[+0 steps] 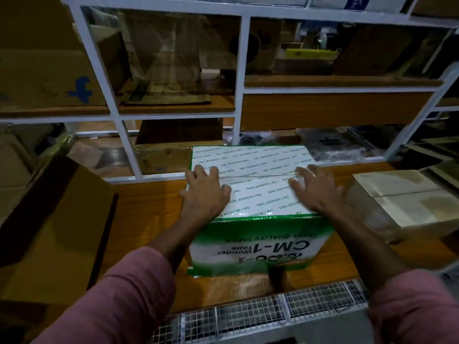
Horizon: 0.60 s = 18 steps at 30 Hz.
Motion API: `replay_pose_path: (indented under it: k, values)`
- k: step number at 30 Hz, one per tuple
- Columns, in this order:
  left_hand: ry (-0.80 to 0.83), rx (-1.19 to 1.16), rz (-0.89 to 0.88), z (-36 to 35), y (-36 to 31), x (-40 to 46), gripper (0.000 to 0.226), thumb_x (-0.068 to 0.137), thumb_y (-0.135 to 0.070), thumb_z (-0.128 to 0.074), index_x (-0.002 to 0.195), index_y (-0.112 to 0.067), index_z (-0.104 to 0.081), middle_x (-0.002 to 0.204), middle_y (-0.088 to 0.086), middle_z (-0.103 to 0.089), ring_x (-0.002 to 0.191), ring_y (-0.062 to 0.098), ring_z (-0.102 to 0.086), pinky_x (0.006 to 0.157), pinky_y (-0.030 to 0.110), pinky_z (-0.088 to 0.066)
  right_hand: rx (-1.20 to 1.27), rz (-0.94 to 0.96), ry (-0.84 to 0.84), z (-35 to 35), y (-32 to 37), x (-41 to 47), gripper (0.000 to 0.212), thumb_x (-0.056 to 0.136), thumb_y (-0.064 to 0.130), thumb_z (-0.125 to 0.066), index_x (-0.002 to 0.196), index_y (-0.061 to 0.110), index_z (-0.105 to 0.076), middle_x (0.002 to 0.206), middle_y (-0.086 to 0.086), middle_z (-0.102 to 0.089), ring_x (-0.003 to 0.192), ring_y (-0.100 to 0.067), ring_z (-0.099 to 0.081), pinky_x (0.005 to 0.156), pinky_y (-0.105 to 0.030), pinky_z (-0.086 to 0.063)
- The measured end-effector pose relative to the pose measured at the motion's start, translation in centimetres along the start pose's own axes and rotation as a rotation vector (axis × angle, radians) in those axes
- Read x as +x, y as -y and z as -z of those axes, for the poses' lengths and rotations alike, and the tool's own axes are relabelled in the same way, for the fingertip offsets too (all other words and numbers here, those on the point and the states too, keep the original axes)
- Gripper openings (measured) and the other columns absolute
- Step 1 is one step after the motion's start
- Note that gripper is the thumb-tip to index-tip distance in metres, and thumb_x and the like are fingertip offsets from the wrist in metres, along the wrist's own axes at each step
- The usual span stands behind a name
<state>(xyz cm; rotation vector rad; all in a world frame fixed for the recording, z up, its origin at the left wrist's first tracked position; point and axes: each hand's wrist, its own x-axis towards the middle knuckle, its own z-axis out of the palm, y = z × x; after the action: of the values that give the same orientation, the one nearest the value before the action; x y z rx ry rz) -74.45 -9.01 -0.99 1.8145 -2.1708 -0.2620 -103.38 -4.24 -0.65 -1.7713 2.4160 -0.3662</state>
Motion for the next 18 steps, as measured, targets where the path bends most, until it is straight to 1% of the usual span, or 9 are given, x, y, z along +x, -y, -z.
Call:
replay_pose_path:
  k: [1,3,6,7,9,11,13,16,18]
  values:
    - [-0.026,0.022,0.046,-0.2,-0.2,0.1,0.054,0.092,-0.056,-0.042,0.135,-0.023,-0.040,0.145,0.013,-0.032,0.134,0.039,-0.027,0.095,0.067,-0.043,0.015,0.009,0.010,0.0,-0.3,0.4,0.074,0.091,0.079,-0.027,0.154,0.041,-0.032,0.168,0.000,-0.019,0.149,-0.043,-0.021,0.115,-0.068,-0.023]
    - [-0.042,0.029,0.114,-0.6,-0.2,0.3,0.063,0.091,-0.063,-0.040,0.141,-0.025,-0.036,0.154,0.011,-0.027,0.139,0.046,-0.024,0.097,0.070,-0.039,0.022,0.029,0.018,0.1,-0.6,1.1,0.077,0.091,0.080,-0.026,0.157,0.039,-0.028,0.169,0.000,-0.016,0.147,-0.047,-0.025,0.114,-0.066,-0.028]
    - [-0.024,-0.016,0.137,-0.7,0.0,0.8,0.068,0.092,-0.066,-0.037,0.147,-0.026,-0.032,0.161,0.006,-0.023,0.133,0.049,-0.039,0.095,0.061,-0.044,0.022,0.039,0.015,0.1,-0.4,1.7,0.074,0.096,0.074,-0.031,0.159,0.035,-0.026,0.170,0.001,-0.013,0.147,-0.049,-0.024,0.112,-0.066,-0.028]
    - [-0.027,-0.023,0.132,-0.7,0.0,0.8,0.068,0.094,-0.065,-0.038,0.149,-0.026,-0.031,0.162,0.004,-0.022,0.132,0.049,-0.041,0.095,0.060,-0.044,0.021,0.052,0.015,-0.1,-0.3,1.9,0.074,0.097,0.073,-0.031,0.159,0.033,-0.026,0.170,0.001,-0.013,0.147,-0.050,-0.025,0.112,-0.067,-0.027]
    - [-0.037,-0.043,0.119,-0.4,0.1,0.9,0.068,0.096,-0.062,-0.041,0.152,-0.024,-0.030,0.165,0.002,-0.019,0.135,0.050,-0.038,0.099,0.062,-0.043,0.027,0.092,0.009,-0.2,0.1,2.4,0.075,0.097,0.072,-0.031,0.159,0.030,-0.028,0.170,-0.002,-0.014,0.147,-0.049,-0.026,0.113,-0.069,-0.026]
    - [-0.043,-0.051,0.120,0.0,0.6,0.9,0.069,0.096,-0.060,-0.042,0.153,-0.024,-0.030,0.166,0.002,-0.018,0.137,0.050,-0.037,0.101,0.066,-0.042,0.053,0.127,0.006,-0.3,0.6,3.0,0.073,0.098,0.069,-0.034,0.158,0.029,-0.032,0.170,-0.002,-0.016,0.147,-0.047,-0.026,0.114,-0.069,-0.024]
    - [-0.067,-0.041,0.123,0.6,1.4,1.0,0.068,0.094,-0.061,-0.042,0.151,-0.024,-0.031,0.165,0.003,-0.021,0.135,0.051,-0.039,0.100,0.067,-0.044,0.072,0.164,0.003,-0.6,1.4,3.6,0.071,0.098,0.068,-0.035,0.156,0.028,-0.035,0.169,-0.003,-0.020,0.147,-0.045,-0.030,0.115,-0.067,-0.024]
    - [-0.119,-0.037,0.145,1.4,3.1,0.9,0.067,0.091,-0.062,-0.042,0.147,-0.025,-0.035,0.164,0.003,-0.022,0.130,0.051,-0.045,0.096,0.067,-0.047,0.114,0.204,0.001,-1.1,3.3,4.2,0.077,0.091,0.073,-0.029,0.153,0.028,-0.041,0.167,-0.003,-0.025,0.145,-0.044,-0.034,0.114,-0.066,-0.028]
    - [-0.143,-0.028,0.167,1.8,4.2,0.8,0.067,0.091,-0.062,-0.041,0.146,-0.025,-0.036,0.165,0.003,-0.022,0.130,0.051,-0.046,0.097,0.065,-0.047,0.114,0.224,0.004,-1.6,4.6,4.5,0.076,0.091,0.071,-0.030,0.152,0.028,-0.041,0.167,-0.004,-0.026,0.145,-0.045,-0.033,0.113,-0.065,-0.029]
